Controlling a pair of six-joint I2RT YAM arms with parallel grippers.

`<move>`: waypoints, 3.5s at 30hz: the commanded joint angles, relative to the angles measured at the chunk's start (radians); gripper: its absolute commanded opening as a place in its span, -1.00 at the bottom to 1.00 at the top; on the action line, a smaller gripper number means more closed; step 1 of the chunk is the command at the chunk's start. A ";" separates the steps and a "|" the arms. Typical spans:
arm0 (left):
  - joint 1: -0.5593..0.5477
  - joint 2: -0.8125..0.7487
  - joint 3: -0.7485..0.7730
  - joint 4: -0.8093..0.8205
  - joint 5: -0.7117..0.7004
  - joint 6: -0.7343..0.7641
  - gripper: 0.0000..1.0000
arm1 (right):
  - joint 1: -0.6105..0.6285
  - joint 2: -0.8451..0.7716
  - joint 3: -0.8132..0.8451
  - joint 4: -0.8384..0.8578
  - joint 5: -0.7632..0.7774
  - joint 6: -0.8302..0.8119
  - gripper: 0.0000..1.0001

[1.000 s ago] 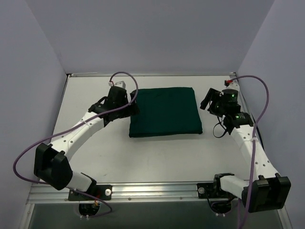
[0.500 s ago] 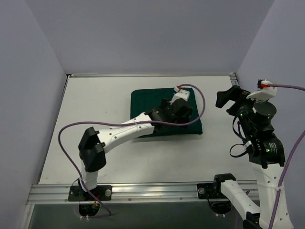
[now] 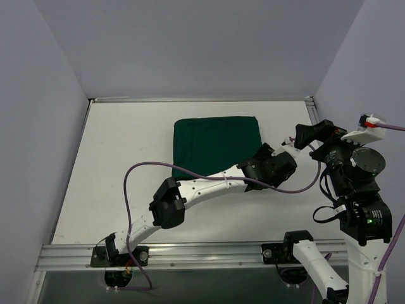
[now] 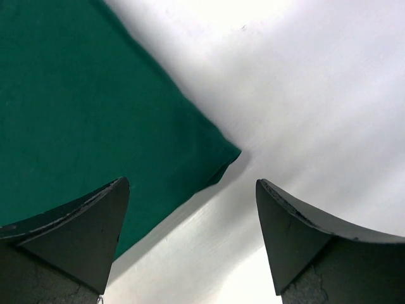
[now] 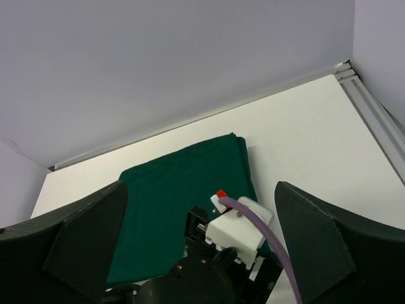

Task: Open and lay out the surgical kit
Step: Open the surgical kit at the center of the board.

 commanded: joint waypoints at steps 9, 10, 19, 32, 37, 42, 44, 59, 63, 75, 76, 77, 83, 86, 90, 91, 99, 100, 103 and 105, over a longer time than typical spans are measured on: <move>-0.009 0.150 0.170 0.025 -0.056 0.182 0.61 | 0.006 0.014 0.026 -0.024 -0.011 0.004 0.93; -0.011 0.156 0.170 0.035 -0.068 0.191 0.58 | 0.006 0.015 0.024 -0.022 -0.011 0.002 0.93; -0.011 0.192 0.184 0.074 -0.098 0.274 0.28 | 0.008 0.022 0.023 -0.024 -0.011 -0.005 0.93; -0.008 0.160 0.175 0.071 -0.088 0.259 -0.84 | 0.006 0.023 0.020 -0.024 -0.011 -0.013 0.91; 0.009 0.124 0.161 0.071 -0.084 0.241 -0.95 | 0.006 0.022 0.020 -0.024 -0.011 -0.016 0.89; 0.048 0.077 0.140 0.047 -0.085 0.190 -0.95 | 0.006 0.022 0.038 -0.027 -0.011 -0.019 0.89; 0.077 0.039 0.111 0.042 -0.081 0.178 -0.95 | 0.006 0.025 0.053 -0.028 -0.011 -0.024 0.89; 0.373 -0.251 -0.210 0.088 -0.131 0.182 -0.95 | 0.008 0.029 0.057 -0.022 -0.011 -0.054 0.88; 0.558 -0.395 -0.414 0.194 -0.179 0.259 -0.95 | 0.008 0.029 0.029 -0.014 -0.019 -0.058 0.88; 1.161 -0.667 -0.900 0.423 -0.305 0.314 -0.95 | 0.028 0.097 -0.083 -0.004 -0.164 -0.084 0.85; 1.183 -0.657 -0.916 0.433 -0.309 0.313 -0.95 | 0.031 0.104 -0.086 -0.008 -0.172 -0.093 0.85; 1.215 -0.650 -0.929 0.441 -0.312 0.301 -0.95 | 0.036 0.112 -0.094 -0.011 -0.183 -0.097 0.84; 1.289 -0.594 -1.034 0.441 -0.343 0.232 -0.95 | 0.043 0.169 -0.117 -0.028 -0.258 -0.126 0.83; 1.318 -0.600 -1.075 0.414 -0.335 0.158 -0.95 | 0.046 0.181 -0.132 -0.036 -0.280 -0.136 0.83; 1.355 -0.588 -1.095 0.366 -0.300 0.090 -0.95 | 0.052 0.196 -0.155 -0.039 -0.310 -0.139 0.82; 1.359 -0.577 -1.095 0.352 -0.297 0.081 -0.95 | 0.054 0.198 -0.163 -0.039 -0.318 -0.137 0.83; 1.391 -0.590 -1.014 0.208 -0.263 -0.052 -0.39 | 0.112 0.230 -0.187 -0.019 -0.297 -0.122 0.82; 1.396 -0.609 -0.997 0.162 -0.237 -0.069 0.04 | 0.141 0.238 -0.187 -0.014 -0.286 -0.111 0.82; 1.404 -0.662 -0.942 0.087 -0.118 -0.091 0.61 | 0.209 0.278 -0.186 0.016 -0.228 -0.088 0.81; 1.405 -0.693 -0.908 0.038 -0.060 -0.117 0.93 | 0.302 0.319 -0.177 0.042 -0.180 -0.079 0.80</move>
